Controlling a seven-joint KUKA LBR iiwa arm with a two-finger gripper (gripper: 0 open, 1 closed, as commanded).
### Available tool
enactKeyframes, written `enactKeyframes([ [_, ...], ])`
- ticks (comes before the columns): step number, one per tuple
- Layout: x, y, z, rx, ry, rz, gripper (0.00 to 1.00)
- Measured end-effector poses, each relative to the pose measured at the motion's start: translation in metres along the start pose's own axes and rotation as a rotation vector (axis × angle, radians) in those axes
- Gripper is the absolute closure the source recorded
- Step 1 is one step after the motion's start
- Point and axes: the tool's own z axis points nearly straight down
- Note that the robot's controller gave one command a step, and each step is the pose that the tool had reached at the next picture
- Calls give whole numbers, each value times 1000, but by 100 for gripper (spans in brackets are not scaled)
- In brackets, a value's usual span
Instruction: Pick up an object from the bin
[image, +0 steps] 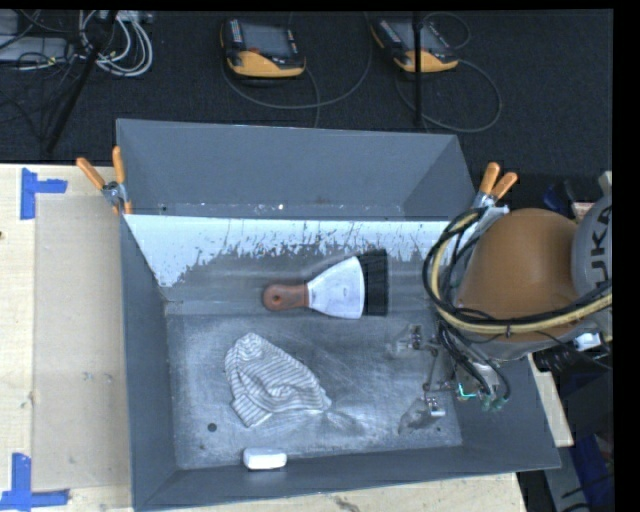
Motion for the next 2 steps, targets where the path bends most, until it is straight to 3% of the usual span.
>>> enactKeyframes([
  [1,-2,0,-4,0,-8,-1,0],
  [2,-15,84,51,0,-9,-32,0],
])
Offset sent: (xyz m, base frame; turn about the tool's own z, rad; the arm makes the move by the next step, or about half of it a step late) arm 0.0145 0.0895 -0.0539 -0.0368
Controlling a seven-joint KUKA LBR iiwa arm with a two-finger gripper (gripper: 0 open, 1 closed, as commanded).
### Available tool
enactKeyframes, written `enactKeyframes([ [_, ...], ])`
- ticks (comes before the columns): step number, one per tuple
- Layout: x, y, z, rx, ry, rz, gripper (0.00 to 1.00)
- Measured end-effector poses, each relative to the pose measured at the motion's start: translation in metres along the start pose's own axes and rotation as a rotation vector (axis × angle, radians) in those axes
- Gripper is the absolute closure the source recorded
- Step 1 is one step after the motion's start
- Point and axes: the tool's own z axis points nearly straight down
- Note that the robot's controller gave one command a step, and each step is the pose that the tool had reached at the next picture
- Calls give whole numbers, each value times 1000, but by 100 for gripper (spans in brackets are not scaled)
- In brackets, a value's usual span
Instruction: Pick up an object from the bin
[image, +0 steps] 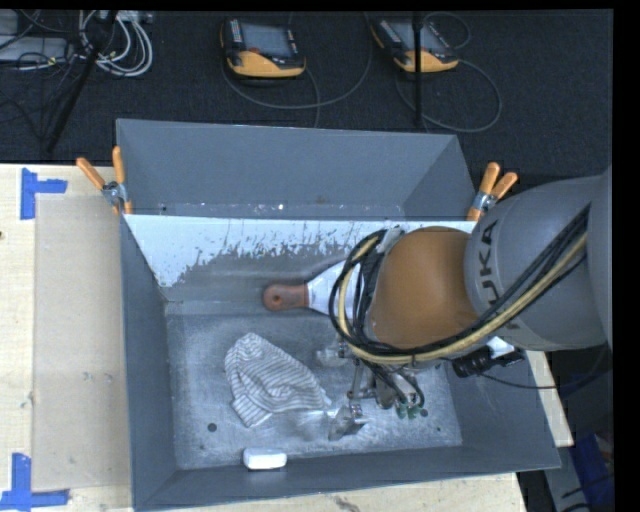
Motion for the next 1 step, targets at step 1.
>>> enactKeyframes([
  [1,0,43,21,0,3,-19,0],
])
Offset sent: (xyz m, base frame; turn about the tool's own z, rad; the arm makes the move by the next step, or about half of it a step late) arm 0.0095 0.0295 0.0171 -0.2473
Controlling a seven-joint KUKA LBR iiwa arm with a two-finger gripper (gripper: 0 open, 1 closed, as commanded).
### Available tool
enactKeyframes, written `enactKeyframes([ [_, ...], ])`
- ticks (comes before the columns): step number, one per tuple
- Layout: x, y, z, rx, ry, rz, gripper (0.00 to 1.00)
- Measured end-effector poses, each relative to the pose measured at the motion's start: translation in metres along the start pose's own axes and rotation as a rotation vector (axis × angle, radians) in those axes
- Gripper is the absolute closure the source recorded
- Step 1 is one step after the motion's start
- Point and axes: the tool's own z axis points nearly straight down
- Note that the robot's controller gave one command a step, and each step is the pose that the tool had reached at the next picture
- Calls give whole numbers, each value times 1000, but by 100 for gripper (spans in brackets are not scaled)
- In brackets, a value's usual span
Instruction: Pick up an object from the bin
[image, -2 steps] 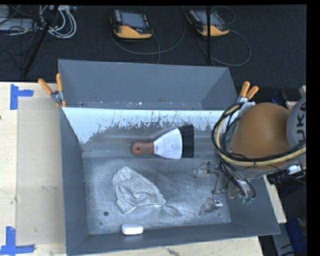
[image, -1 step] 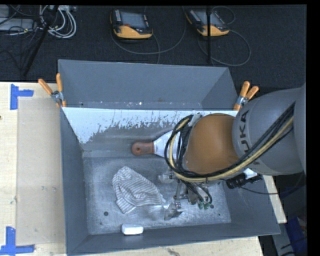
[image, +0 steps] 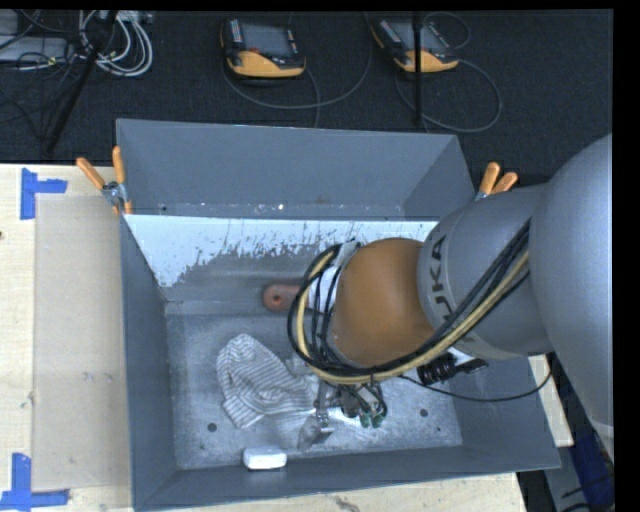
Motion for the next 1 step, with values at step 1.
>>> enactKeyframes([
  [1,-7,-10,-29,2,-3,-206,0],
])
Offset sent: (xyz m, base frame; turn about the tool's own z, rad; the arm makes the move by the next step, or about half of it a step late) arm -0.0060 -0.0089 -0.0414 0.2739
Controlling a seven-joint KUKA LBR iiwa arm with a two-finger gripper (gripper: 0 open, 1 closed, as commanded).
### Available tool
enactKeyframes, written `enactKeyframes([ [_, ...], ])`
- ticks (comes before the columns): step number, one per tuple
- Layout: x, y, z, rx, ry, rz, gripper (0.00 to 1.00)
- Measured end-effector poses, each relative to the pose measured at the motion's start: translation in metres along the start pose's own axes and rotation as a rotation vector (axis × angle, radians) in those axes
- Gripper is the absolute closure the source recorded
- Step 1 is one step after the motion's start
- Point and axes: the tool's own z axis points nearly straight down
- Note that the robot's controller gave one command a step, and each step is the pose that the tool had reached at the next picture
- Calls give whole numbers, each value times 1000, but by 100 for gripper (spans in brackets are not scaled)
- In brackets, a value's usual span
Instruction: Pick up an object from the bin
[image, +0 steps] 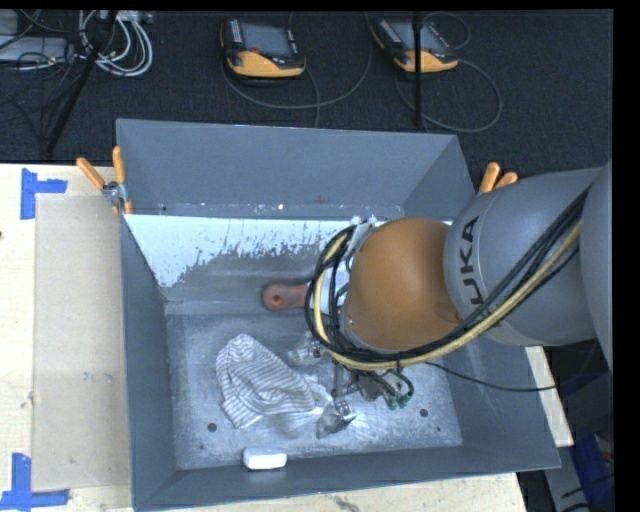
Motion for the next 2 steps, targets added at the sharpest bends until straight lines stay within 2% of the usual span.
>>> enactKeyframes([
  [1,5,0,27,0,-1,189,0],
  [2,5,-6,57,3,-32,-31,100],
])
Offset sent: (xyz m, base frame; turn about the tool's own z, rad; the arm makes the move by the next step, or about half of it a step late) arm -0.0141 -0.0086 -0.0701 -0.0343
